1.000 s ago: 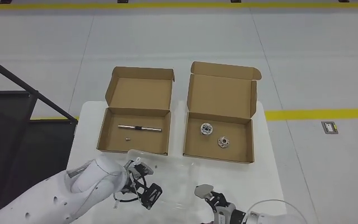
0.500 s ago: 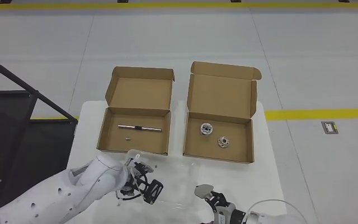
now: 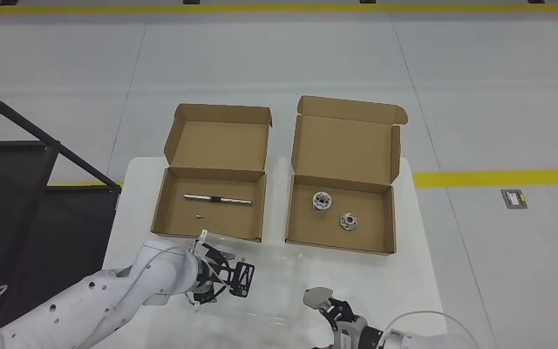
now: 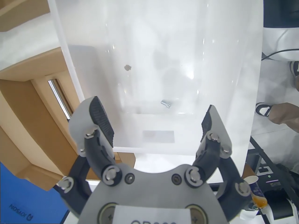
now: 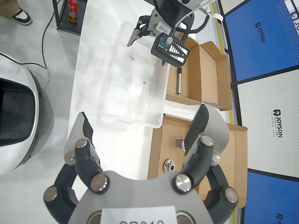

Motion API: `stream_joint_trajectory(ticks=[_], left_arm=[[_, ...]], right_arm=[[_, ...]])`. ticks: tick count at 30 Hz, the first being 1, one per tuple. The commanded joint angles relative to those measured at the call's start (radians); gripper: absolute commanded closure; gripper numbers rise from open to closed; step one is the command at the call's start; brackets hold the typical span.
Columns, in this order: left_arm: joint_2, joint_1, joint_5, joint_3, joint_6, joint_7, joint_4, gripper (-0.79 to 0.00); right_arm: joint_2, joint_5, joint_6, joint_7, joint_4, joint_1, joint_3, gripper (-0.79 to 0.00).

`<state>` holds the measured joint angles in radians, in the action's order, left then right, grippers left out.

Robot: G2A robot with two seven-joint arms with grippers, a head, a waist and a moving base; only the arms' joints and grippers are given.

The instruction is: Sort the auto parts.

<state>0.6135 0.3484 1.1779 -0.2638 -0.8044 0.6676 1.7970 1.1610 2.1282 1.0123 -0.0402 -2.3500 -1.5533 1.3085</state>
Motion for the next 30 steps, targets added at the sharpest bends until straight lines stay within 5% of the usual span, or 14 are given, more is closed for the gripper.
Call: stream_joint_trajectory(ticks=[1,7,14,22,30], left_arm=[[0.000,0.000,-0.001,0.000,0.000,0.000,0.000,-0.785],[0.002,0.029,-0.016,-0.015,0.046,-0.016,-0.020,-0.785],[0.019,0.068,-0.091,-0.023,0.139,0.183,0.002,-0.782],[0.056,0.083,-0.185,-0.029,0.202,0.340,-0.027,-0.619],[0.101,0.092,-0.220,-0.031,0.207,0.351,-0.111,-0.462]], right_arm=[[0.000,0.000,0.000,0.000,0.000,0.000,0.000,-0.785],[0.000,0.000,0.000,0.000,0.000,0.000,0.000,-0.785],[0.000,0.000,0.000,0.000,0.000,0.000,0.000,-0.785],[0.000,0.000,0.000,0.000,0.000,0.000,0.000,-0.785],[0.000,0.000,0.000,0.000,0.000,0.000,0.000,-0.785]])
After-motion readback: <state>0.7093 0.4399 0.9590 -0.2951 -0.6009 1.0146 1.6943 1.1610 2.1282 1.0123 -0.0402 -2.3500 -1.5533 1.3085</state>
